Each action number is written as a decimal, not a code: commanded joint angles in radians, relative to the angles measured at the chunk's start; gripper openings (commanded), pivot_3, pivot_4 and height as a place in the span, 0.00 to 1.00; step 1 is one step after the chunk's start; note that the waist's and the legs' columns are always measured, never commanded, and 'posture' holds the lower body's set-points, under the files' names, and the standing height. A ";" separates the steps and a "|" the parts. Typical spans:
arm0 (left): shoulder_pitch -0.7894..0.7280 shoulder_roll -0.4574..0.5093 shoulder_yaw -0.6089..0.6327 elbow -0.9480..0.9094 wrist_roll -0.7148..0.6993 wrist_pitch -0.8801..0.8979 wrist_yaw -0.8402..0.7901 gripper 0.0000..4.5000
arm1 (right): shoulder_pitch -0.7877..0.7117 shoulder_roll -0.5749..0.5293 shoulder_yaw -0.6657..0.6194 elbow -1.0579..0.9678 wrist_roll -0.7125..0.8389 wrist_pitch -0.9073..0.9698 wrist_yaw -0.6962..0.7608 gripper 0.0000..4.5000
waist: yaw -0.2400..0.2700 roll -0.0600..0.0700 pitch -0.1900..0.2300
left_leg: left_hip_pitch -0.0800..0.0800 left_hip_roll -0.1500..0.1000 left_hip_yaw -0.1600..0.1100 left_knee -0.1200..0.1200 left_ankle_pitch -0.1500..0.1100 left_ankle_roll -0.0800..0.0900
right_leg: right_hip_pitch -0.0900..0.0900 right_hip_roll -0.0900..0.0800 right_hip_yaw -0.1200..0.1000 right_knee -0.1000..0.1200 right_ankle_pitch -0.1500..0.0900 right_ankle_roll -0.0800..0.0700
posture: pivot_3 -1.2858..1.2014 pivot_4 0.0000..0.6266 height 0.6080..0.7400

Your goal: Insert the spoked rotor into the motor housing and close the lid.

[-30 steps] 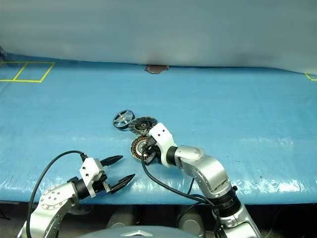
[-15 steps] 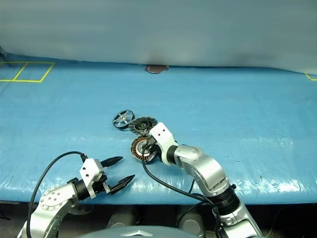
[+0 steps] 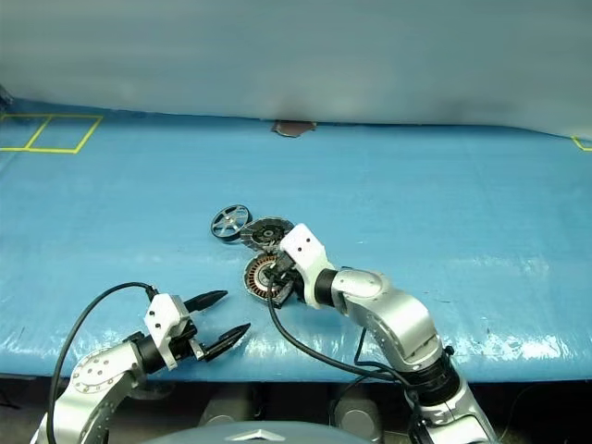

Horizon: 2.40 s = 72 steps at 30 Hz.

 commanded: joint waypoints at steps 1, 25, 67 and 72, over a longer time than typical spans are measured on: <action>-0.027 0.067 0.079 -0.057 -0.066 0.056 -0.033 1.00 | 0.034 -0.037 -0.053 -0.092 0.059 0.005 0.023 0.01 | 0.001 0.000 0.000 | 0.000 0.000 0.000 0.000 0.000 0.000 | 0.000 0.000 0.000 0.000 0.000 0.000 | 0.52 0.24 1.00; -1.069 0.326 -0.146 0.908 0.217 -0.108 -0.491 0.96 | 0.222 -0.064 0.001 -0.073 -0.001 -0.132 -0.079 0.00 | 0.001 -0.002 0.001 | -0.004 -0.001 -0.001 -0.002 0.000 0.000 | -0.003 0.001 -0.001 0.000 0.003 0.005 | 0.52 0.24 1.00; -1.421 0.103 -0.254 1.432 0.506 -0.375 -0.518 0.80 | 0.299 -0.033 -0.038 -0.116 -0.008 -0.162 -0.174 0.00 | -0.001 -0.003 0.002 | -0.005 -0.001 -0.002 0.002 0.000 0.000 | -0.003 0.002 0.000 0.004 0.006 0.003 | 0.52 0.24 1.00; -1.435 0.095 -0.252 1.451 0.509 -0.364 -0.526 0.80 | 0.302 -0.029 -0.039 -0.117 -0.008 -0.166 -0.180 0.00 | -0.001 -0.003 0.002 | -0.004 -0.001 -0.002 0.003 0.000 0.000 | -0.002 0.002 0.000 0.004 0.006 0.004 | 0.52 0.24 1.00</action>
